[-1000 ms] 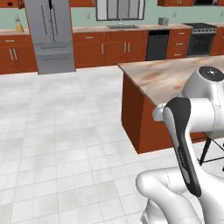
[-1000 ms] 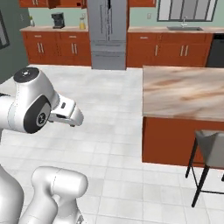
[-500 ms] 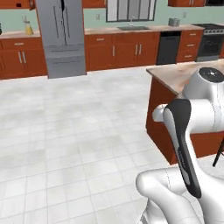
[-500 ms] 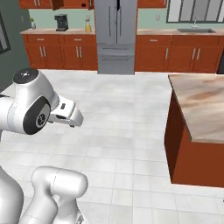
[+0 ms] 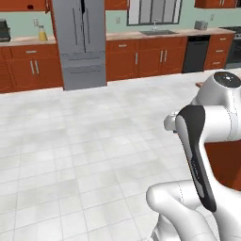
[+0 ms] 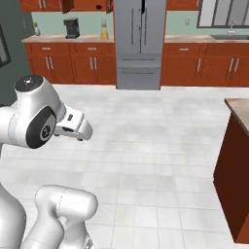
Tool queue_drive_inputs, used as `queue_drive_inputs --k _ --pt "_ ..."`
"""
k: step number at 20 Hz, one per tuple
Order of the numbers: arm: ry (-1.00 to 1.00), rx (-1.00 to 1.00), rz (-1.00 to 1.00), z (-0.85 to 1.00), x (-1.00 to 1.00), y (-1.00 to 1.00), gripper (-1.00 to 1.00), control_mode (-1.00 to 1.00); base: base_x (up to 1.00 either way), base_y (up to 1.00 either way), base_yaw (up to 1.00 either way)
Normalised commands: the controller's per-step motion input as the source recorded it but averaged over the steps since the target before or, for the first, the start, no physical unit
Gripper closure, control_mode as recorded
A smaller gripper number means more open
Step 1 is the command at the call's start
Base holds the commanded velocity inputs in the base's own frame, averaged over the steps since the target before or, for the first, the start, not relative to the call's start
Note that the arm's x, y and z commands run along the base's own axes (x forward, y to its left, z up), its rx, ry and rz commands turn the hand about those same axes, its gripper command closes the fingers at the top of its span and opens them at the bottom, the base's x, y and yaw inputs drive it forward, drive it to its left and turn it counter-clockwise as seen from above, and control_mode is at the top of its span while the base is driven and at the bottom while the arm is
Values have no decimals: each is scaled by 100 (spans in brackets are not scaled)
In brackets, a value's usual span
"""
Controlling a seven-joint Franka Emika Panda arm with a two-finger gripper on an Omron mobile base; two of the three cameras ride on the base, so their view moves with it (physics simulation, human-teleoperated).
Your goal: There is a tray on the dining counter. Grab the cup, mug, and pitcher and place them on the tray. The pitcher may be placed next to the tray if it cannot fit the tray.
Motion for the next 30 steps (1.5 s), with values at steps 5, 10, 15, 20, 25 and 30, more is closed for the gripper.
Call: queue_drive_inputs --k 5,10,15,20,25,30 --pt "0 0 0 0 0 0 -100 100 100 100 -7" --pt "0 0 0 0 0 0 -100 100 100 100 -6" --pt "0 0 0 0 0 0 -100 100 100 100 -5" --pt "0 0 0 0 0 0 -100 100 100 100 -4" --pt "0 0 0 0 0 0 -100 100 100 100 -6" --pt "0 0 0 0 0 0 -100 100 100 100 -8"
